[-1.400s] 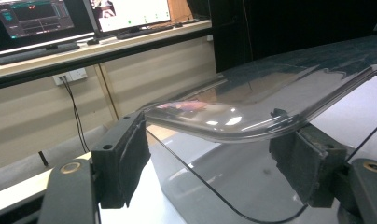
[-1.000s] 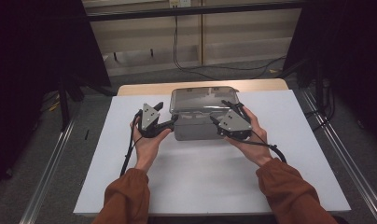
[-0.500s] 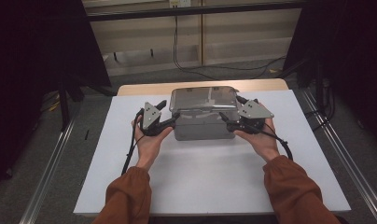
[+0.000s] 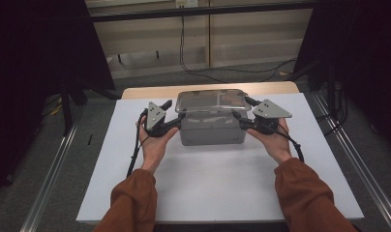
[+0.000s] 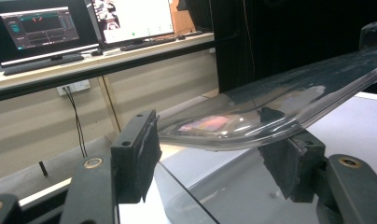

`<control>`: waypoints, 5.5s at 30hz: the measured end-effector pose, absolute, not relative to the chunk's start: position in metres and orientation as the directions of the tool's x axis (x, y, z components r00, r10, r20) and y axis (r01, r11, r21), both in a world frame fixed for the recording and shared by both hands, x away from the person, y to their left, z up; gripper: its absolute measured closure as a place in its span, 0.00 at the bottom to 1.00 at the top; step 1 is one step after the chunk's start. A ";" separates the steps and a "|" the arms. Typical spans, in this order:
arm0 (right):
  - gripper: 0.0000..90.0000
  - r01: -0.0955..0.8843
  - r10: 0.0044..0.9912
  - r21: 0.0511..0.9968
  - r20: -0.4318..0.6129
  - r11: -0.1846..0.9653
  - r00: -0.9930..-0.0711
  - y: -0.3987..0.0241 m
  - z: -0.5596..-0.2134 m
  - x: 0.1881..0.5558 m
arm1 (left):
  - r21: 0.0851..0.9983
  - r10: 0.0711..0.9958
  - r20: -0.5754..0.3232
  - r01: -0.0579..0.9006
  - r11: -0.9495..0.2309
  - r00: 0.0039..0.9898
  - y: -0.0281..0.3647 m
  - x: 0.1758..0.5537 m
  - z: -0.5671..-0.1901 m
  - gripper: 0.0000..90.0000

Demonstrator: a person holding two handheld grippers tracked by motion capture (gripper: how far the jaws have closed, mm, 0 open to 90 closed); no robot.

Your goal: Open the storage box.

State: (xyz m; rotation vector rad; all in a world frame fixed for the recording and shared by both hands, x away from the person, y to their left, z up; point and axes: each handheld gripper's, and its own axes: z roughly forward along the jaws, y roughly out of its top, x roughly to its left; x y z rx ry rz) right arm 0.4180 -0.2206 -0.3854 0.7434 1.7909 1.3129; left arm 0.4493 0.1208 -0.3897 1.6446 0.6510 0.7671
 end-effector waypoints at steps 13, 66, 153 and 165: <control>0.48 0.011 0.826 0.959 -0.238 0.283 -0.511 -0.229 -0.379 0.431 | 0.981 0.758 0.140 0.014 -0.192 0.637 0.119 0.458 -0.382 0.42; 0.48 0.018 0.872 0.989 -0.119 0.145 -0.475 -0.236 -0.370 0.476 | 0.983 0.755 0.150 -0.012 -0.185 0.638 0.112 0.500 -0.370 0.71; 0.73 0.147 0.878 0.983 -0.027 0.110 -0.478 -0.243 -0.399 0.551 | 0.961 0.789 0.146 0.104 -0.257 0.597 0.104 0.574 -0.394 0.81; 0.69 0.162 0.877 0.981 -0.015 0.105 -0.480 -0.242 -0.398 0.557 | 0.957 0.788 0.136 0.125 -0.261 0.601 0.102 0.580 -0.398 0.83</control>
